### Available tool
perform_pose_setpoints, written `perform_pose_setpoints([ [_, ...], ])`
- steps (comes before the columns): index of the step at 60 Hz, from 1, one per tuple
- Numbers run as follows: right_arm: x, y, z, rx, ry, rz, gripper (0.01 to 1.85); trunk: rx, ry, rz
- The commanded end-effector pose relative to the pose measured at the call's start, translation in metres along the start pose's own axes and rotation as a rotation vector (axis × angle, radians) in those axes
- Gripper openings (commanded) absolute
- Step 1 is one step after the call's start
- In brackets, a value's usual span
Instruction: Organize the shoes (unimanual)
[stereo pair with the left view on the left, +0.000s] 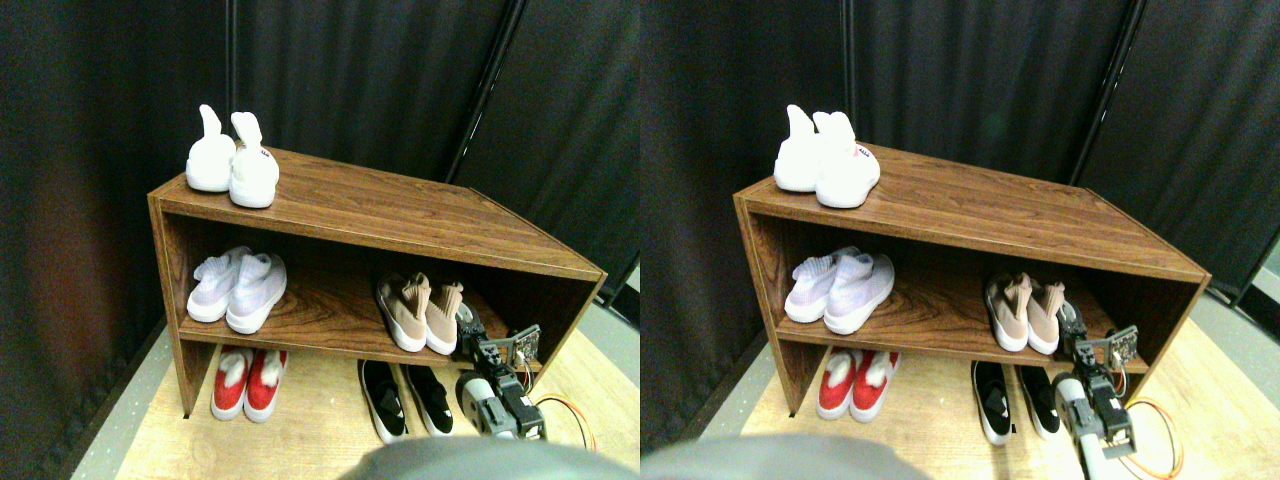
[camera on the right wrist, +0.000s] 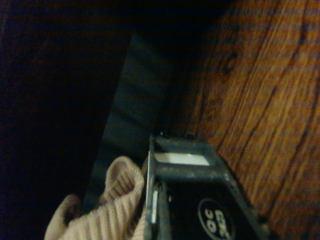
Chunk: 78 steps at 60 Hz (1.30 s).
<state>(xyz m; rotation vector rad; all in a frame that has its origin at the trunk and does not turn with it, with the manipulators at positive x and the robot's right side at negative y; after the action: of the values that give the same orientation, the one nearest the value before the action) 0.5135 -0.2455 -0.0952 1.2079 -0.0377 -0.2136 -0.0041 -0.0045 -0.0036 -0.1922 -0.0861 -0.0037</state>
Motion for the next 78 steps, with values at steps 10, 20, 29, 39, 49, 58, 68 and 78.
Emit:
perform_pose_setpoints([
  [10,-0.001,-0.007,0.000,-0.025,0.005,-0.017,0.06,-0.016,0.012,0.017],
  [20,0.007,-0.011,0.019,-0.092,-0.062,-0.012,0.06,-0.001,0.012,0.002],
  [29,0.007,-0.003,0.038,-0.136,-0.062,0.005,0.06,0.013,0.012,-0.018],
  [39,-0.010,0.010,0.046,-0.137,-0.011,0.099,0.06,0.024,0.006,-0.033],
  [49,-0.043,0.021,0.050,-0.152,0.055,0.183,0.06,0.027,0.003,-0.041],
  [58,-0.083,0.032,0.060,-0.187,0.113,0.276,0.06,0.026,0.006,-0.042],
  [68,-0.118,0.037,0.067,-0.204,0.150,0.370,0.06,0.028,0.021,-0.053],
  [78,-0.134,0.027,0.068,-0.160,0.214,0.370,0.06,0.032,0.045,-0.056],
])
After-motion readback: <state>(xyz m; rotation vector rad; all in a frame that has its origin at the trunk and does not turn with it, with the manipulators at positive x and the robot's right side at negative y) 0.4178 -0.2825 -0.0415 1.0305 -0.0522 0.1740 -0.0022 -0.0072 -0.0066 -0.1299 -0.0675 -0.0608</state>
